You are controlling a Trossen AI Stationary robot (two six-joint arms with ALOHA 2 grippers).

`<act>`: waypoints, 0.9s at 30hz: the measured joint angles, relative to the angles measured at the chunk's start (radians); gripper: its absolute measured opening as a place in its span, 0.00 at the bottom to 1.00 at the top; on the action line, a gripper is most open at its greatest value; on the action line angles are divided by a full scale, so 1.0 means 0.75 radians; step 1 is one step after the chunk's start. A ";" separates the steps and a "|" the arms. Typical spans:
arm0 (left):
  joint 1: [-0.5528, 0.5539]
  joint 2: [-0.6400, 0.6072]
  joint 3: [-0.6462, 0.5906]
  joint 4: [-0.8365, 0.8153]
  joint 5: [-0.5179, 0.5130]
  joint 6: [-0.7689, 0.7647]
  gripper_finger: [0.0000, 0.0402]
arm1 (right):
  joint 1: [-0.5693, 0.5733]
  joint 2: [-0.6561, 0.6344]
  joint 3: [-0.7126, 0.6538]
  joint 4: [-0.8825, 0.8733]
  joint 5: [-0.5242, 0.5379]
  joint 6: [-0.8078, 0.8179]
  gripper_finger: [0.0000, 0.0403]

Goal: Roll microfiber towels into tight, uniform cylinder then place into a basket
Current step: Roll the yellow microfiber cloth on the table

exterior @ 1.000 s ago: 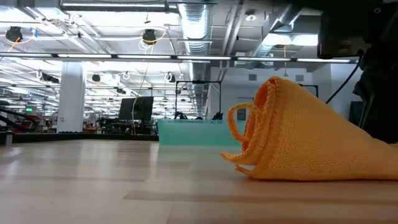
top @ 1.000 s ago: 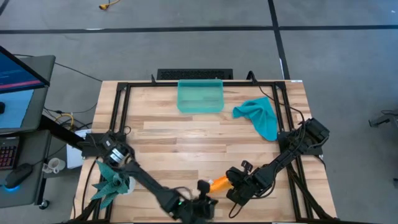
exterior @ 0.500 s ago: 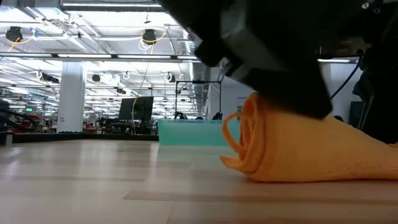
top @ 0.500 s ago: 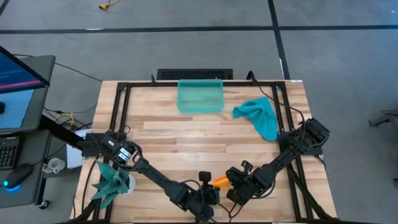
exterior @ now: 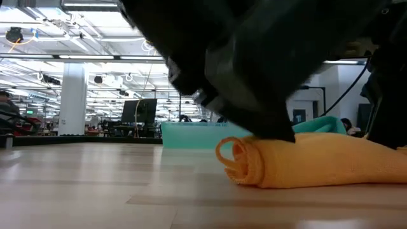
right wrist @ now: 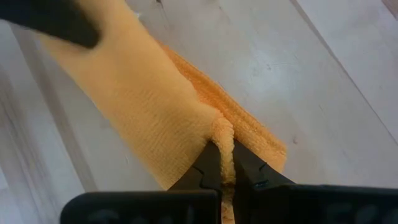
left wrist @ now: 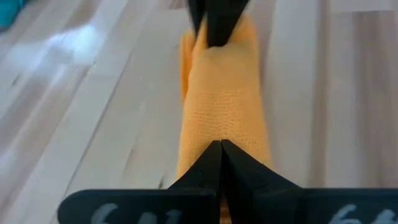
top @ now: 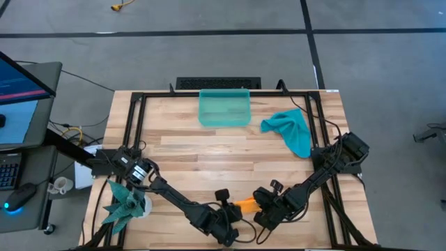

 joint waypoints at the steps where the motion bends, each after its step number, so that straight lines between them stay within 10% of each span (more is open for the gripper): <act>1: 0.001 0.000 -0.013 0.012 0.010 -0.015 0.00 | 0.000 0.000 0.000 0.000 0.001 0.000 0.06; 27: 0.032 -0.006 -0.078 0.046 0.239 -0.209 0.00 | 0.003 0.001 -0.001 0.001 0.003 0.040 0.08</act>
